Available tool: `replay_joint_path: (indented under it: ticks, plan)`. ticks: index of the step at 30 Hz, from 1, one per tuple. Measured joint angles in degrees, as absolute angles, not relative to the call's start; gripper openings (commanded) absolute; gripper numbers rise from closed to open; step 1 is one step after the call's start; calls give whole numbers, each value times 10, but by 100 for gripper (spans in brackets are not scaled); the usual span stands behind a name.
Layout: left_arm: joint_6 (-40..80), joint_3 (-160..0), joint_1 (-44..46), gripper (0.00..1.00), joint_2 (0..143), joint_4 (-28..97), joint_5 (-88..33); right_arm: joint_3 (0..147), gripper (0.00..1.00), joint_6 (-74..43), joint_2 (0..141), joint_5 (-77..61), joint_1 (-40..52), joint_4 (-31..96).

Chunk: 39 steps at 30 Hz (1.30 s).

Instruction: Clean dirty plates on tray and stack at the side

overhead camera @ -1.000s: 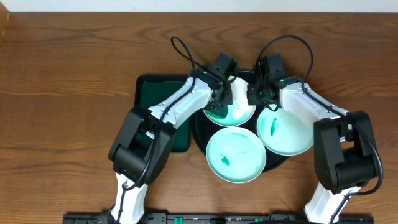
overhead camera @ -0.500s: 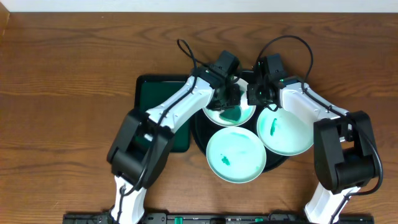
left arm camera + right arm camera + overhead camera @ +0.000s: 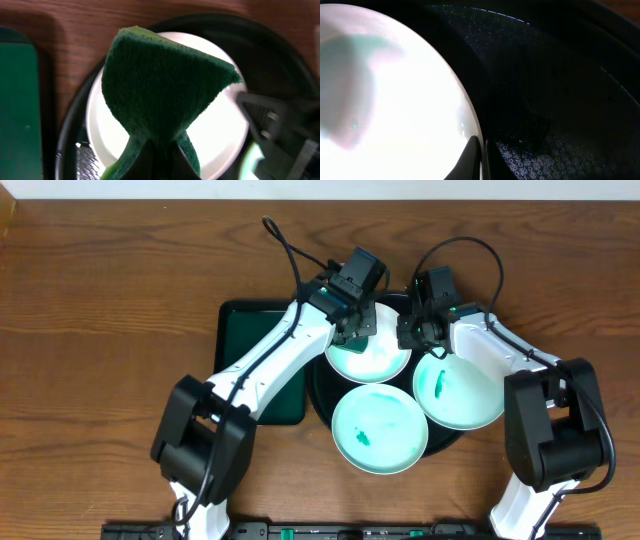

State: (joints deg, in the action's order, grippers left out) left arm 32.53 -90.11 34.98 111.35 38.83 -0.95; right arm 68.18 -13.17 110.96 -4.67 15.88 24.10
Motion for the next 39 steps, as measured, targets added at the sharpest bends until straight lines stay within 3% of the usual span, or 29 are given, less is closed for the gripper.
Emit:
replay_joint_path:
  ticks: [13,30,39]
  plan:
    - [325,-897,350,7,1214,368,-5,682,1,-132,1110,-47,159,241]
    - [325,-897,335,7,1224,349,-200,682,1,-132,1110,-47,159,241]
    - [325,-897,340,7,1208,346,-245,682,1,-132,1110,-47,159,241]
